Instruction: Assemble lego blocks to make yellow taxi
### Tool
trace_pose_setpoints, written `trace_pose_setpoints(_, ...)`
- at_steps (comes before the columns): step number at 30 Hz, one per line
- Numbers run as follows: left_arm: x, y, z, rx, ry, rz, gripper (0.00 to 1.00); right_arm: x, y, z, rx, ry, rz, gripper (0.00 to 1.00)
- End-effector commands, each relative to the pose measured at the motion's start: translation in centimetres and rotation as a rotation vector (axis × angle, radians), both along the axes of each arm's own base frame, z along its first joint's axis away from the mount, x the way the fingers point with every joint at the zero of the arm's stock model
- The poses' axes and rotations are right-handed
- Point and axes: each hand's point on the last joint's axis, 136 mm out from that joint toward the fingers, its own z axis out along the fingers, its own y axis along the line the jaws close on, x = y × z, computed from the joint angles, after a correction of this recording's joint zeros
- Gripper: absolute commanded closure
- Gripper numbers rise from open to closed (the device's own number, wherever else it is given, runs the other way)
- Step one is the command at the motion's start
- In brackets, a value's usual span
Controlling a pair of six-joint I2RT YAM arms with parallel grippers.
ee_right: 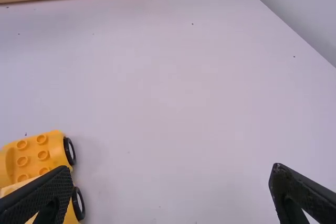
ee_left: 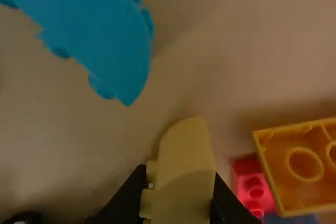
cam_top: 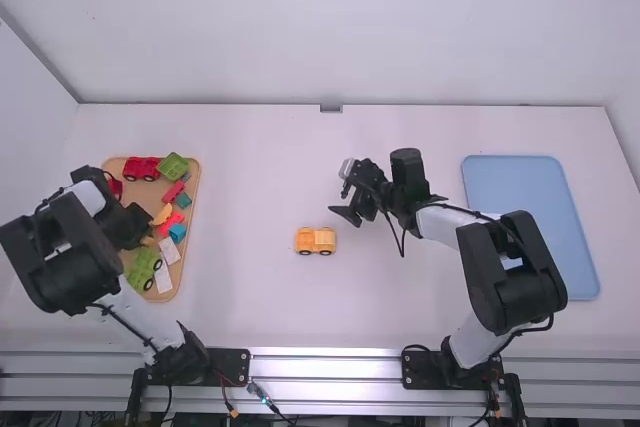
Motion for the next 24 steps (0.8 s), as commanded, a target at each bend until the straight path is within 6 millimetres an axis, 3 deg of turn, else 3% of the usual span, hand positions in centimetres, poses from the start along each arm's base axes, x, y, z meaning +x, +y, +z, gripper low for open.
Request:
trace_pose_setpoints(1,1.9,1.1,2.1,0.027,-0.035,-0.039,0.98,0.5,0.0,1.0,0.016,-0.017,-0.005,0.01)
trace_pose_setpoints(8,3.6,2.2,5.8,0.052,-0.069,-0.043,0.98,1.8,0.4,2.8,0.115,0.082,-0.099,0.01)
trace_pose_setpoints(16,5.9,0.6,9.3,0.230,-0.154,-0.121,0.98,2.9,0.8,4.6,0.199,0.182,-0.166,0.01)
trace_pose_setpoints(20,7.5,-3.7,11.8,0.367,-0.224,-0.331,0.98,3.6,1.0,5.8,0.251,0.241,-0.206,0.01)
trace_pose_setpoints(24,9.3,-9.8,12.9,0.429,-0.309,-0.640,0.98,3.4,1.8,7.2,0.302,0.317,-0.175,0.01)
